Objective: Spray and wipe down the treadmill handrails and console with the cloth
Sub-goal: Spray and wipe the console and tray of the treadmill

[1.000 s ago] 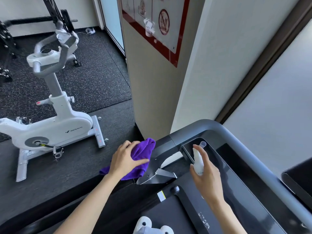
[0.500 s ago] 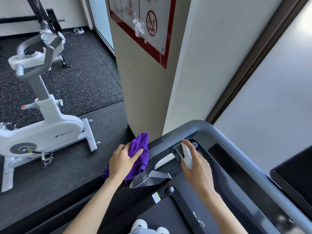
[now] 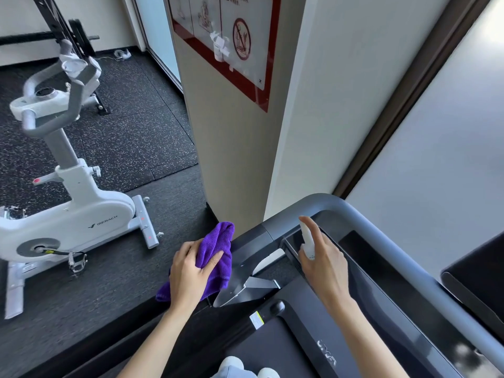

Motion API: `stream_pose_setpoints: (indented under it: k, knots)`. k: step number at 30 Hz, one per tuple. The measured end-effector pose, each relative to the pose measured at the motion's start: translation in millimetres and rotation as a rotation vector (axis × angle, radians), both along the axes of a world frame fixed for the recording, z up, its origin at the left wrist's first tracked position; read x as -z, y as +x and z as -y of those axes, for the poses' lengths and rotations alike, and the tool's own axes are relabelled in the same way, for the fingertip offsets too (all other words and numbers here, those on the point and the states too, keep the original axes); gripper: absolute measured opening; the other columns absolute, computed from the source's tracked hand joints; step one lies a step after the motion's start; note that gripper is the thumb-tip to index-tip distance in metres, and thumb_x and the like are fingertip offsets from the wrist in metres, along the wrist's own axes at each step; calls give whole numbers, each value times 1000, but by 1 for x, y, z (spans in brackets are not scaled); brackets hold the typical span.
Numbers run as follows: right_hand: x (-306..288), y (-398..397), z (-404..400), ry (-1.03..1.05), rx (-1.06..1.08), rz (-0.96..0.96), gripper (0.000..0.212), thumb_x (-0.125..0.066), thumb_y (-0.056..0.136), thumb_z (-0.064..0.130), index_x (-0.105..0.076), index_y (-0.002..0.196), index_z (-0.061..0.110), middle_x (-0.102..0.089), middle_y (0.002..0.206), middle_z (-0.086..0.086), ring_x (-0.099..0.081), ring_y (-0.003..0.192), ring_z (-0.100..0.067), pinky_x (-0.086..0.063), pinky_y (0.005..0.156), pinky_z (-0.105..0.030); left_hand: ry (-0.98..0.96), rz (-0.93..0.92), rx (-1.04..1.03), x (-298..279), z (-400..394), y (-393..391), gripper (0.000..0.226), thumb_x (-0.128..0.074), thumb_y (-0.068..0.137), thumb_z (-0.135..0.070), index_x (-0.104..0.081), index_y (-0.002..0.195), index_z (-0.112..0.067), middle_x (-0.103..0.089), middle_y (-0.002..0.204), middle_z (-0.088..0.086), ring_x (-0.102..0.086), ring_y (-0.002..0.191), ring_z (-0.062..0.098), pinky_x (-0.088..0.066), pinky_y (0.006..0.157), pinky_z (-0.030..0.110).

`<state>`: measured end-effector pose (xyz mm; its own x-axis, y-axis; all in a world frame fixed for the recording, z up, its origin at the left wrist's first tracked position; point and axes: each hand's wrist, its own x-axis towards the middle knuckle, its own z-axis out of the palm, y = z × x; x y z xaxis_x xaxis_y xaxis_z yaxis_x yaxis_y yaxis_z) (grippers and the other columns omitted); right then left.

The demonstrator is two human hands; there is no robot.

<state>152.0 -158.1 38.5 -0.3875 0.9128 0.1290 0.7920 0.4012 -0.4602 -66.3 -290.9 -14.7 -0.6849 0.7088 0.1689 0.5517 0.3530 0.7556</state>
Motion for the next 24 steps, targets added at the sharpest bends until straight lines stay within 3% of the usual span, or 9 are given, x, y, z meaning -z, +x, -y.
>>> stream_pose_setpoints:
  k: [8,13,17,24]
  knots:
    - [1,12,-33,116,88,4,71,-62,90,15,-22,137,48,-60,89,-7,-57,65,-34,-50,57,-39,23,-8,2,-4,-11,9,51,-62,76,-53,-69,106,-12,-56,95,-7,-59,95,25,-48,76,39]
    - [2,9,-44,54,145,-48,67,-65,84,11,-28,129,44,-60,82,-5,-55,65,-30,-41,56,-33,46,48,4,-9,-25,16,53,-62,76,-54,-68,106,-11,-55,96,-6,-59,97,26,-49,78,42]
    - [2,21,-46,48,154,35,63,-60,85,14,-36,139,36,-58,81,-6,-52,63,-30,-35,55,-31,68,76,27,-12,-40,21,46,-66,79,-47,-68,106,-10,-58,98,-2,-58,98,27,-49,79,44]
    - [-8,47,-65,153,245,3,73,-56,83,3,-25,136,43,-53,79,-3,-48,59,-29,-33,52,-31,46,18,35,-11,-56,33,38,-75,80,-36,-69,107,-10,-60,102,4,-56,97,31,-49,80,48]
